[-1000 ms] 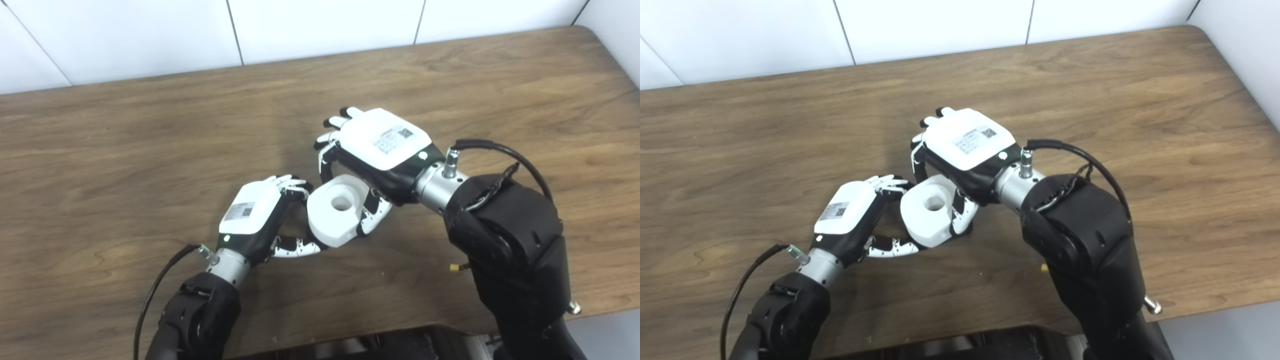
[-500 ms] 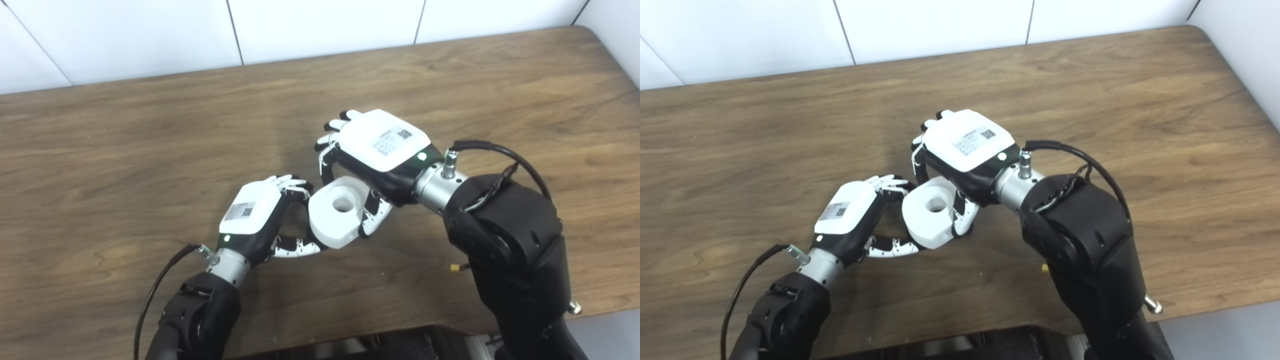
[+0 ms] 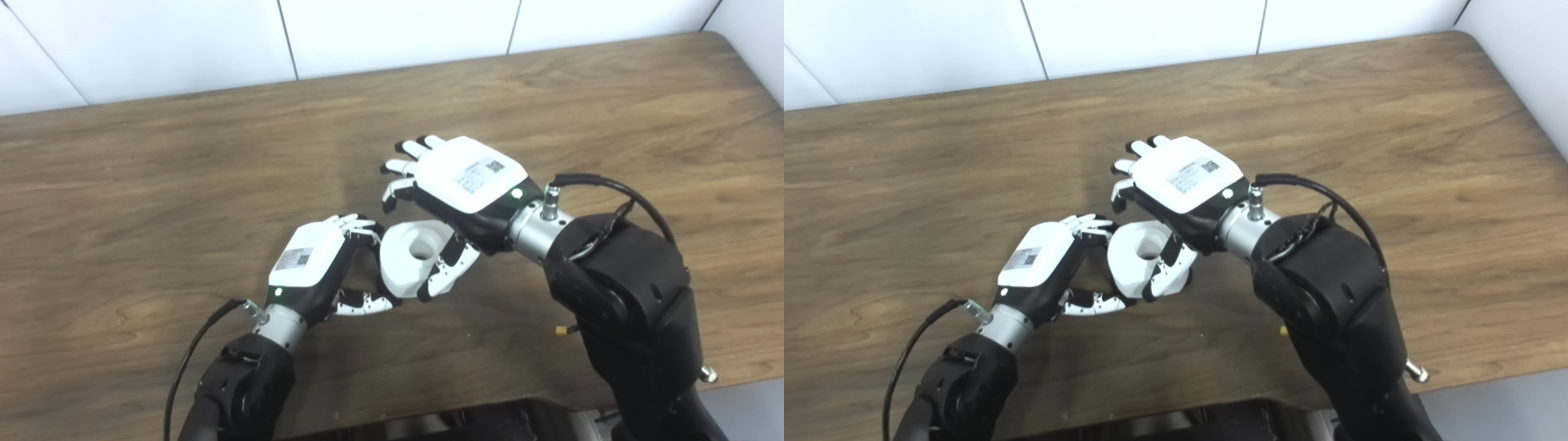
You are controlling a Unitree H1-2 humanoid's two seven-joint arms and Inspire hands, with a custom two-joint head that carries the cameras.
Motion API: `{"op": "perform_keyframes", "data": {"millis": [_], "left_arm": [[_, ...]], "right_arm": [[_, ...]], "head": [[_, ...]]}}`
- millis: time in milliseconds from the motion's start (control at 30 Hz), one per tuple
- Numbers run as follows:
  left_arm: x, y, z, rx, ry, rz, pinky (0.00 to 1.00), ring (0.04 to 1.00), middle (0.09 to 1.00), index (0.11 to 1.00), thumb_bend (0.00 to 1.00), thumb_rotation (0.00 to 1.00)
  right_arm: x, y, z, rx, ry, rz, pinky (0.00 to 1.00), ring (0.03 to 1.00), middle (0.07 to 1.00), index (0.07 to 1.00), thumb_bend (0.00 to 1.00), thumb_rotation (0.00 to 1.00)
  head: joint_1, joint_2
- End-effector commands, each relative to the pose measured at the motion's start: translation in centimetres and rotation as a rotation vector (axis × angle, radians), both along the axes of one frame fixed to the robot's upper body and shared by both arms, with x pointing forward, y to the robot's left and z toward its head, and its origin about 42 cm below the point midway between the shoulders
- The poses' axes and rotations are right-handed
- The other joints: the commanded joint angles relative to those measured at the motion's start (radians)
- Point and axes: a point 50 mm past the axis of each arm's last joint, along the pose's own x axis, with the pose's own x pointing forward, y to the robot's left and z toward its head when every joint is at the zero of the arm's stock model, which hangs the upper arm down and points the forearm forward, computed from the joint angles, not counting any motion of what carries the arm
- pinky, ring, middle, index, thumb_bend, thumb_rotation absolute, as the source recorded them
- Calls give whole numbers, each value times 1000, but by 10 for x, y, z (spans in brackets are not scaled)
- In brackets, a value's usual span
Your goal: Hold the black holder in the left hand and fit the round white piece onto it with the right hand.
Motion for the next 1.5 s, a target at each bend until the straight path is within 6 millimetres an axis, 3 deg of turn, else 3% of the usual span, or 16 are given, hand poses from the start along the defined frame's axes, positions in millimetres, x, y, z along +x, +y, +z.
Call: {"op": "perform_keyframes", "data": {"millis": [0,367,600,1033,1100,1133,1300,1467], "left_arm": [[5,-4,10,-8,-44,-15,903,889,812,488,516,57],[5,-4,10,-12,-38,-11,911,892,814,488,516,57],[5,-4,9,-18,-42,-10,904,891,811,488,516,56],[0,-3,19,-43,-30,-7,890,869,801,495,522,72],[0,-3,21,-33,-28,-19,877,865,810,659,800,190],[0,-3,22,-33,-26,-21,874,865,812,685,840,207],[1,-4,25,-45,8,-36,853,882,865,859,984,277],[1,-4,29,-42,39,-49,889,925,927,965,1000,330]], "right_arm": [[-2,3,10,-39,13,20,999,1000,963,801,954,433],[-2,2,11,-32,8,12,1000,1000,973,850,976,436],[-3,1,17,-21,-1,17,1000,1000,991,908,1000,502],[-4,-5,24,6,-18,12,1000,1000,974,902,1000,540],[-4,-6,23,5,-15,10,997,1000,974,904,1000,550],[-4,-6,23,5,-15,9,996,1000,974,904,1000,551],[-3,-7,20,-2,-11,-6,999,1000,974,904,1000,540],[-2,-7,19,0,-12,-13,1000,1000,972,902,1000,529]], "head": [[0,1],[0,0],[3,-7],[9,-11],[9,-11],[9,-11],[12,-13],[15,-13]]}}
